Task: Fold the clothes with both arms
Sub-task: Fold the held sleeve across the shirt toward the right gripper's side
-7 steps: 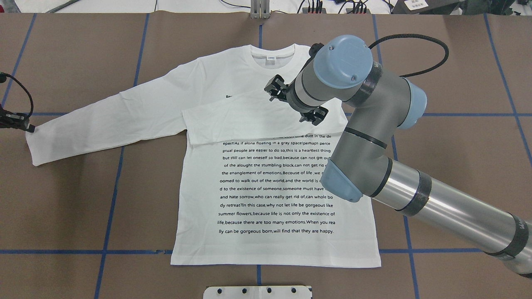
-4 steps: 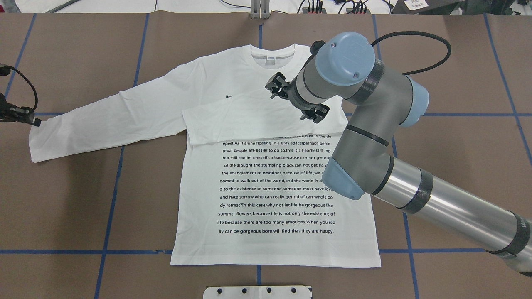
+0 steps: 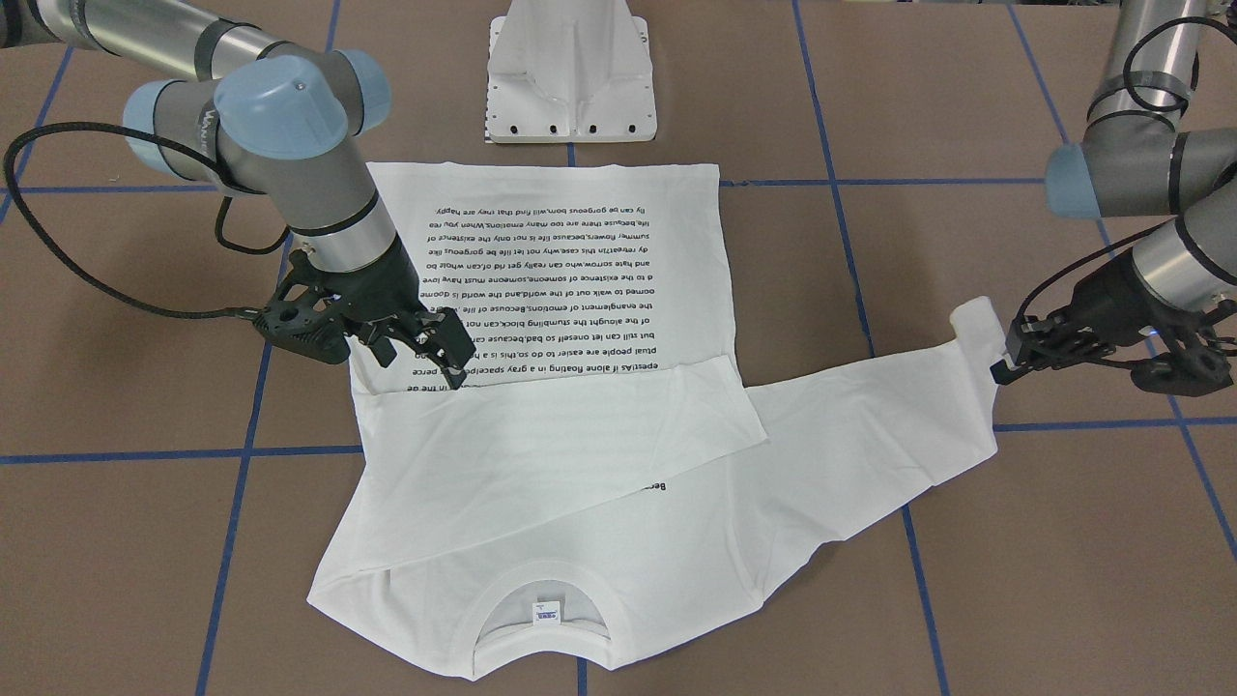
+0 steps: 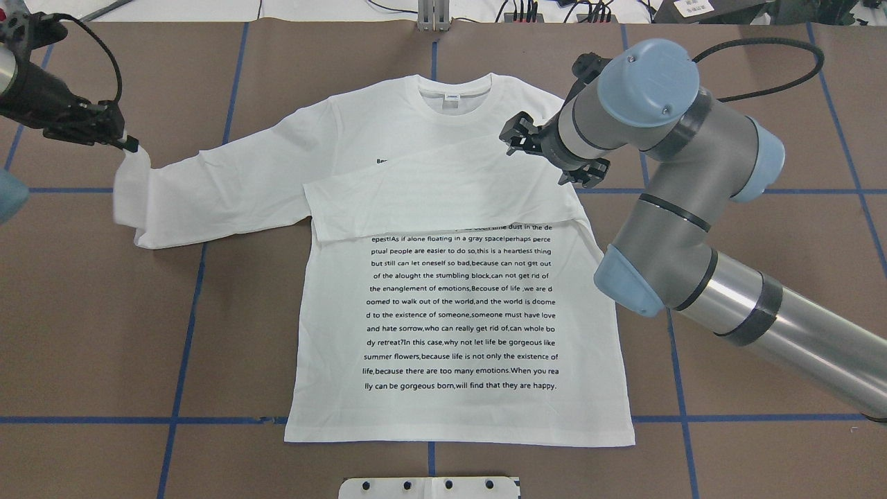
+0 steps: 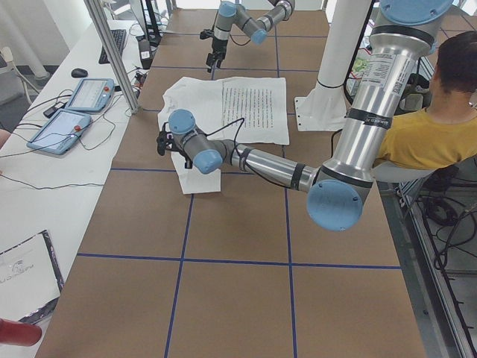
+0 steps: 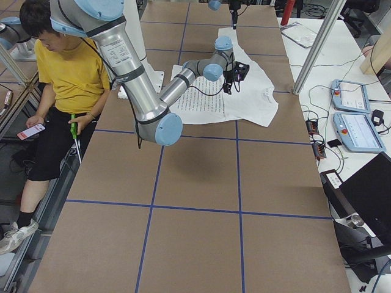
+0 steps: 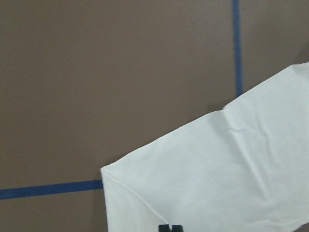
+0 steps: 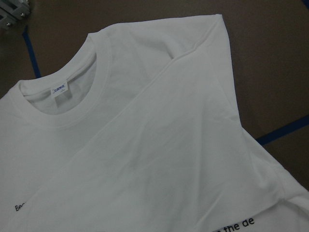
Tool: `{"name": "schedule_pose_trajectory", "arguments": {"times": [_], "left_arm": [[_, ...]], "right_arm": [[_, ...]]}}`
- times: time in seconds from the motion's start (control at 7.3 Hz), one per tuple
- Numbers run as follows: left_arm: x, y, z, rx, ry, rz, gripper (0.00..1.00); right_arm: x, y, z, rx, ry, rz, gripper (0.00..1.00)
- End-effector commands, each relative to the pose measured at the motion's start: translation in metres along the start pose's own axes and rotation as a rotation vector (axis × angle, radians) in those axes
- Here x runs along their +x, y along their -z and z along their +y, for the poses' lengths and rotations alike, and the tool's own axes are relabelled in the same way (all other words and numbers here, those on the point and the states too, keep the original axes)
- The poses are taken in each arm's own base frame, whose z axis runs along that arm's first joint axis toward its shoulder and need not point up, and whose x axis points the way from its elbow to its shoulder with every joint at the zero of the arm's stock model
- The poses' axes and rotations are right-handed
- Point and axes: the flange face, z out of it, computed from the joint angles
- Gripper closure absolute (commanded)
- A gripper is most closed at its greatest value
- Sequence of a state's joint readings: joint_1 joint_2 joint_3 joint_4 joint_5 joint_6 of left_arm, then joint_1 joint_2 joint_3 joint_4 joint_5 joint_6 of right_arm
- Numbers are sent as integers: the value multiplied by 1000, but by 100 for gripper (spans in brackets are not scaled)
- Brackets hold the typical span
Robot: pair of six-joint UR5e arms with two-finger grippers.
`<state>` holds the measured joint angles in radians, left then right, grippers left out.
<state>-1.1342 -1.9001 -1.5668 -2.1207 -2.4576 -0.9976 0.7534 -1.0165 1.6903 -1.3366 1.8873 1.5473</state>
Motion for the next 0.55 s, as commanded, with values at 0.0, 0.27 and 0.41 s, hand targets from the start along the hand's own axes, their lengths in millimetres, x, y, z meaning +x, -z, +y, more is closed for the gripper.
{"name": "schedule_pose_trajectory", "arguments": {"times": [0.0, 0.27, 0.41], "left_arm": [[157, -11, 16, -63, 159, 123, 100], [270, -13, 24, -58, 235, 197, 100], [332, -26, 16, -53, 264, 215, 100]], "right_arm": [[61, 10, -57, -28, 75, 48, 0], [121, 30, -97, -62, 136, 67, 0], [137, 29, -104, -61, 155, 84, 0]]}}
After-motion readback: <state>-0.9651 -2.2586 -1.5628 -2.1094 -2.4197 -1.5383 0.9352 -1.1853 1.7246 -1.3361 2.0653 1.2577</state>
